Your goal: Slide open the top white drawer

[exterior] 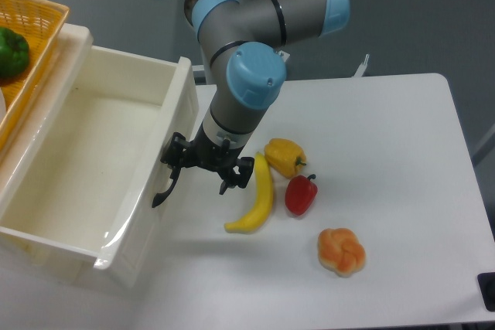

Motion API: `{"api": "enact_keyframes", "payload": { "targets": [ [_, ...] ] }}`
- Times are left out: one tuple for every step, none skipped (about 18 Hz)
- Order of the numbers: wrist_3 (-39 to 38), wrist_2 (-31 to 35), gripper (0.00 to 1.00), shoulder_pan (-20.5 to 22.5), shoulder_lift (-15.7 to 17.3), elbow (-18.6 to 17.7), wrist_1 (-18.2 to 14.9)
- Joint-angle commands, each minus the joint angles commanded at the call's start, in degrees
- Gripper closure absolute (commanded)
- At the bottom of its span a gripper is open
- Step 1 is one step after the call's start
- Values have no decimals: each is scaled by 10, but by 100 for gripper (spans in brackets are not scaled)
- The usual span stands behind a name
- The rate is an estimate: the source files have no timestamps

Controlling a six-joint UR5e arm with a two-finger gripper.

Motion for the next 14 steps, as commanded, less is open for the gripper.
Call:
{"api": "enact_keyframes", "payload": {
  "targets": [
    [0, -1, 0, 0, 0, 0, 0],
    [0, -3, 0, 1, 0, 0, 0],
    [0, -9, 0, 4, 1, 0, 0],
    [0, -11, 0, 10, 3, 2, 0],
    [1, -11, 0, 14, 4, 5, 1],
    [3, -8, 0, 16, 4, 5, 3],
    [5, -6, 0, 18, 4, 8, 5],
    [6, -4, 0, 21, 4, 15, 9],
    [6, 2, 0, 25, 4, 21, 10],
    [7, 10, 0, 25, 4, 31, 13],
    [8, 28, 0, 25, 1, 38, 20],
    [9, 60, 0, 27, 0, 40, 28],
    [9, 95, 0, 29, -2, 40, 34],
    [10, 125, 0, 30, -3, 41, 45]
  ]
}}
